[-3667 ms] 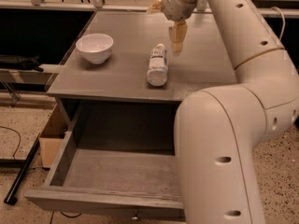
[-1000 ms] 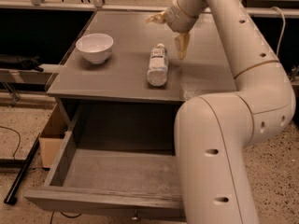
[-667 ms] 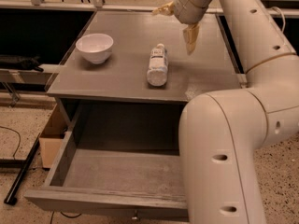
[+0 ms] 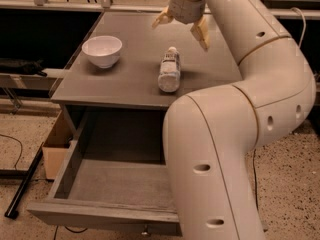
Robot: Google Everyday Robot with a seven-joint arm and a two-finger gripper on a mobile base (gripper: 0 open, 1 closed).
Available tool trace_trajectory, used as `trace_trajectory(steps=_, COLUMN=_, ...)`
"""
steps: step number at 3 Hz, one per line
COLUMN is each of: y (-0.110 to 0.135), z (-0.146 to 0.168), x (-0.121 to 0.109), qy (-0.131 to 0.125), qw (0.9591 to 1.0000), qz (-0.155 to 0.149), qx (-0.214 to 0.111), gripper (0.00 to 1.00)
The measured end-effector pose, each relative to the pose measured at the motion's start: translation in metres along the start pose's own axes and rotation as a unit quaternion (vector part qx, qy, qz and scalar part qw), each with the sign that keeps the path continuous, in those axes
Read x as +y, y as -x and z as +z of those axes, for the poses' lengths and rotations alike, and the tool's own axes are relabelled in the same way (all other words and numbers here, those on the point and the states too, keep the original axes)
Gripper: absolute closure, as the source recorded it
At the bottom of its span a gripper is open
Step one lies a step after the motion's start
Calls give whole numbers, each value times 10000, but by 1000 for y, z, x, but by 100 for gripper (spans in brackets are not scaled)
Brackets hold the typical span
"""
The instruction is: Place blue plastic bottle into top drawer
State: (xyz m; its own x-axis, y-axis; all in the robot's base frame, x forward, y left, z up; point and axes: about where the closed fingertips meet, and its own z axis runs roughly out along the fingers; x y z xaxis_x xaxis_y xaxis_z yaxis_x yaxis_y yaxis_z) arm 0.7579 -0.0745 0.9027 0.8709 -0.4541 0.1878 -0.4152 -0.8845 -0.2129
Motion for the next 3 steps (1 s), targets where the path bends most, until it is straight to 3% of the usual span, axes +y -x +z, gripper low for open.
trace_trajectory(steps=1, y=-9, z=9, x=-12, qy=-86, qw=9991, qz=-381, qx=183, gripper=0)
trace_trajectory(steps=2, y=-9, z=12, x=-11, qy=-68, qw=9992, qz=-342, qx=193, gripper=0)
trace_trajectory(steps=3, y=-2, z=9, x=-11, qy=-131, qw=9997, qz=-117, qx=192, gripper=0)
